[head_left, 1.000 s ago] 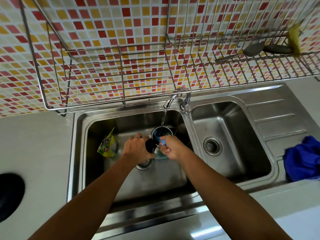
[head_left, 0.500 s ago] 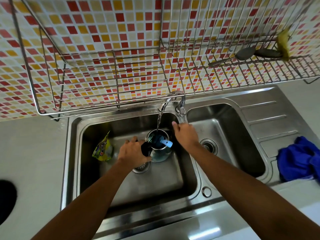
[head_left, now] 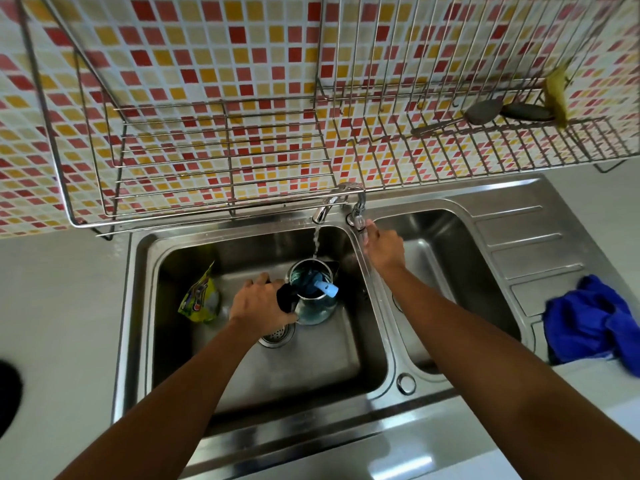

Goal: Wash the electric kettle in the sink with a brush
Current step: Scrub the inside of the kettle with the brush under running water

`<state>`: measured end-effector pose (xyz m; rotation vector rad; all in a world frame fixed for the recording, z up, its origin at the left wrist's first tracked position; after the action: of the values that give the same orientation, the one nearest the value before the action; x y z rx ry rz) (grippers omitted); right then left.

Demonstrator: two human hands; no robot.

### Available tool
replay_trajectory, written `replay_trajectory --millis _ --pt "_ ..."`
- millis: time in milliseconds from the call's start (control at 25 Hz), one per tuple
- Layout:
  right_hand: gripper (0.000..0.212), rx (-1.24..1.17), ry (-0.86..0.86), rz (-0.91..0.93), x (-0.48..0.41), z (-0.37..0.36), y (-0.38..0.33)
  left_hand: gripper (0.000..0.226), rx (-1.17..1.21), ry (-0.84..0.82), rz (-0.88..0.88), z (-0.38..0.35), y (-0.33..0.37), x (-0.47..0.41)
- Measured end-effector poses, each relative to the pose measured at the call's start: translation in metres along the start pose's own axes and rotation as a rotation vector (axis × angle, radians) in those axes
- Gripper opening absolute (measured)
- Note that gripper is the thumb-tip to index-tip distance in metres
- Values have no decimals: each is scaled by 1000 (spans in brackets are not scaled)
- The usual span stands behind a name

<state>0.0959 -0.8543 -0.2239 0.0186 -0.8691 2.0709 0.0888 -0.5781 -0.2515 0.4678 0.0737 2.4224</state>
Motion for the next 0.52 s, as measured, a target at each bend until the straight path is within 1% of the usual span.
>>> replay_trajectory --millis 40,80,160,240,320,400,480,520 --pt "86 -27 -10 -20 5 -2 1 83 4 2 2 -1 -1 0" --pt "86 -10 -18 -14 13 -3 1 83 4 8 1 -1 -1 -1" --pt "69 114 -67 62 34 -8 1 77 -10 4 -9 -3 -1 -1" --pt "57 237 -191 147 58 -17 4 76 -17 8 -21 -4 -1 -3" --pt "55 382 -327 249 81 -28 4 82 -25 11 -24 -6 -2 -4" --pt "50 541 -438 363 93 -39 0 78 -24 8 -19 -7 -3 -6" --pt "47 739 -500 456 100 -44 -9 77 -25 8 -16 -8 -3 -6" --pt "48 841 -493 499 101 -45 -14 80 -32 15 -19 -8 -3 -6"
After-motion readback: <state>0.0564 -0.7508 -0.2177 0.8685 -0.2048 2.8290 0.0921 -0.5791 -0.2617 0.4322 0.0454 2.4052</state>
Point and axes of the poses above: each hand's wrist, its own x-axis away from the middle knuckle, its own z-axis out of the back of the hand, y = z × x, the point moved 2 cm from there along -x, towards the middle knuckle, and after that the axes turned 10 degrees about -z, right-handed, at the moved point
